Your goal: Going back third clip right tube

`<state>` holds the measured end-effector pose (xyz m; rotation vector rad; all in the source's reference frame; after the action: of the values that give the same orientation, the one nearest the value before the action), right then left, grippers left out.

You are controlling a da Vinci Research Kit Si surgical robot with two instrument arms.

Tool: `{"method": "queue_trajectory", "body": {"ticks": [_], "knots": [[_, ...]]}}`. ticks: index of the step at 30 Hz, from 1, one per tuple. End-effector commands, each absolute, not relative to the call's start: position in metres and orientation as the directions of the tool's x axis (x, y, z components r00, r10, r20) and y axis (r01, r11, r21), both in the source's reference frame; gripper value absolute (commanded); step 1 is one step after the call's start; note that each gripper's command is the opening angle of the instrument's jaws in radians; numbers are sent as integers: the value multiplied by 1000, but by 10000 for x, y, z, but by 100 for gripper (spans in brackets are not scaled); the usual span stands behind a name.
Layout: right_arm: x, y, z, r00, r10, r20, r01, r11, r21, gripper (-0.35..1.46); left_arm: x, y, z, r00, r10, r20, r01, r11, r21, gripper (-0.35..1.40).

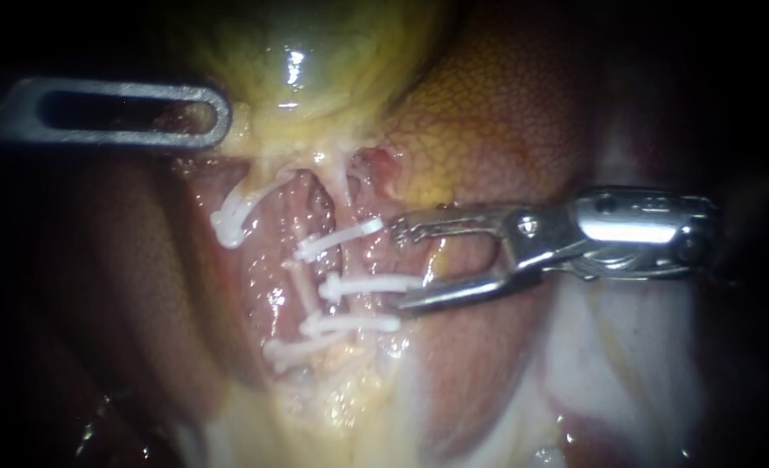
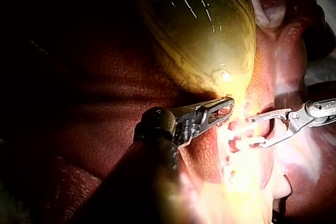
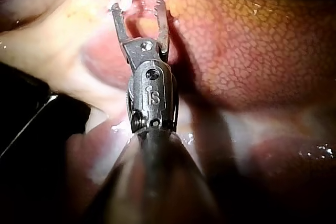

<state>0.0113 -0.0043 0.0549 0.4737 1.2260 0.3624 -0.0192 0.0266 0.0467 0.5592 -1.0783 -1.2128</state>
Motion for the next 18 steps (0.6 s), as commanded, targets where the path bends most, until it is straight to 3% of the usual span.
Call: {"method": "queue_trajectory", "body": {"ticks": [1,9,18], "knots": [[106,-44,545,305,482,-821,-10,864,503,50,-192,266,467,-23,-933,358,465,307,831,-35],[77,-44,523,318,402,-859,-19,908,418,50,-192,267,469,-23,-933,358,464,307,831,-35],[67,-43,519,319,397,-861,-17,911,413,50,-203,269,485,-26,-931,363,468,310,828,-35]]}}
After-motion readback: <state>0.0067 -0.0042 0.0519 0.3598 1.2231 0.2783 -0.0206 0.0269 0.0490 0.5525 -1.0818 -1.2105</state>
